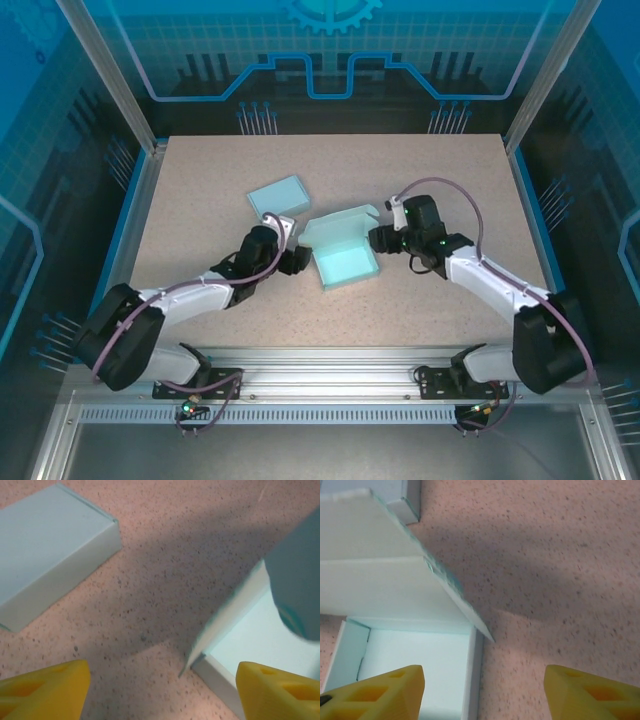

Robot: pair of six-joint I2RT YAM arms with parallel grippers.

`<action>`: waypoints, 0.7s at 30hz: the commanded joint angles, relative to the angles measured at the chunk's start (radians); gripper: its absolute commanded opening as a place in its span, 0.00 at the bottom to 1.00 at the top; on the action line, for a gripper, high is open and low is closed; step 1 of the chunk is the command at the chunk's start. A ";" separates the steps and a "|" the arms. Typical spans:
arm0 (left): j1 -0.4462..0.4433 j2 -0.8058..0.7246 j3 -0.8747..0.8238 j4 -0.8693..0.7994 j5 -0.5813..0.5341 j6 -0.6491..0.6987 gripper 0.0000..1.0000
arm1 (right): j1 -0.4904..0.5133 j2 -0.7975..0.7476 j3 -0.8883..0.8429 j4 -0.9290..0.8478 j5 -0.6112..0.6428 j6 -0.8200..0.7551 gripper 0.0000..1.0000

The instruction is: Fold the paper box

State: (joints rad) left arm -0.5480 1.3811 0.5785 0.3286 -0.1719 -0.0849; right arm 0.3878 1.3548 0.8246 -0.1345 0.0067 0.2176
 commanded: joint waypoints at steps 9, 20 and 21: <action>0.019 0.072 0.102 0.048 0.046 0.073 0.64 | -0.046 0.151 0.114 0.111 -0.181 -0.048 0.48; 0.019 0.090 0.117 0.035 0.060 0.048 0.43 | -0.026 0.184 0.088 0.170 -0.151 -0.011 0.28; 0.019 0.094 0.118 0.035 0.060 0.041 0.40 | -0.018 0.180 0.083 0.174 -0.139 -0.003 0.28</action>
State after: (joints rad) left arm -0.5335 1.4567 0.6670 0.3637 -0.1337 -0.0303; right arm 0.3538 1.5394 0.9108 -0.0101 -0.1429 0.1951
